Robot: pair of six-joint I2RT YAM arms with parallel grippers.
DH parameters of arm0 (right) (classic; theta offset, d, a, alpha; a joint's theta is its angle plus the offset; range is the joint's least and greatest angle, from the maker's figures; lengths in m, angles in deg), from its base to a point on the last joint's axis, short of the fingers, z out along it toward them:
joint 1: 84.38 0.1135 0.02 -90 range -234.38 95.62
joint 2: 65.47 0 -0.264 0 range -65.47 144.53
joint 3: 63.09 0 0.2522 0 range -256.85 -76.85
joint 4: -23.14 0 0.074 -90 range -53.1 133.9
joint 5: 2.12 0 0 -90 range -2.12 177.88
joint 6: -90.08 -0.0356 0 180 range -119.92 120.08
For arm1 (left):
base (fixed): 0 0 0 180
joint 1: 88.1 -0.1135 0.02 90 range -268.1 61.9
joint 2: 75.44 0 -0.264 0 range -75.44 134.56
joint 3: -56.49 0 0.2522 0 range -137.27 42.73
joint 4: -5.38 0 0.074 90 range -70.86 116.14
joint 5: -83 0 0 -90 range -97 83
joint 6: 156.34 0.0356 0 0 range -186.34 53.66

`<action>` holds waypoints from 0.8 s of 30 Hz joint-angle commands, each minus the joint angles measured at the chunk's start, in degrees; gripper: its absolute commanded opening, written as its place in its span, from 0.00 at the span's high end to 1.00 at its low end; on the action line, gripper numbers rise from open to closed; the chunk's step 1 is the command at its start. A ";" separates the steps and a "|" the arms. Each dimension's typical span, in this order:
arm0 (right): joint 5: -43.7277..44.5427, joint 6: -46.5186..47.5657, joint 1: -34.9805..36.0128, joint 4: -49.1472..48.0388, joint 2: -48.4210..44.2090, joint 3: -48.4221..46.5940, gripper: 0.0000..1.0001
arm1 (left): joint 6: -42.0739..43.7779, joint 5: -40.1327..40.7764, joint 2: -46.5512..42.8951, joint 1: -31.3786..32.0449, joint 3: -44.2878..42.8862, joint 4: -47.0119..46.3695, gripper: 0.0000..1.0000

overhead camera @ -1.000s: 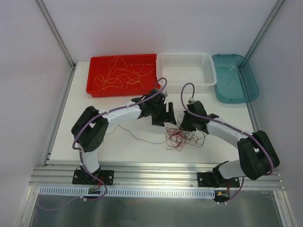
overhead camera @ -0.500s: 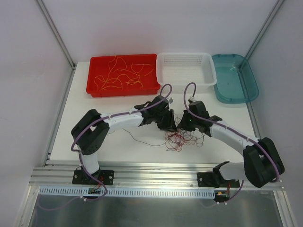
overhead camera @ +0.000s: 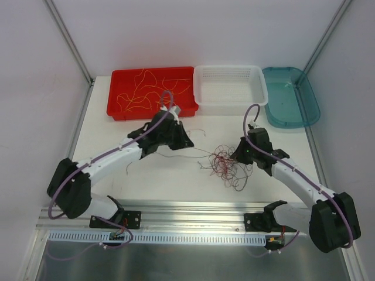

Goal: Untangle the cables

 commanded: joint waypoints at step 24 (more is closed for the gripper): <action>1.38 8.36 -29.11 21.43 -14.01 -4.66 0.99 | 26.61 24.65 -28.62 -44.67 -18.85 39.92 1.00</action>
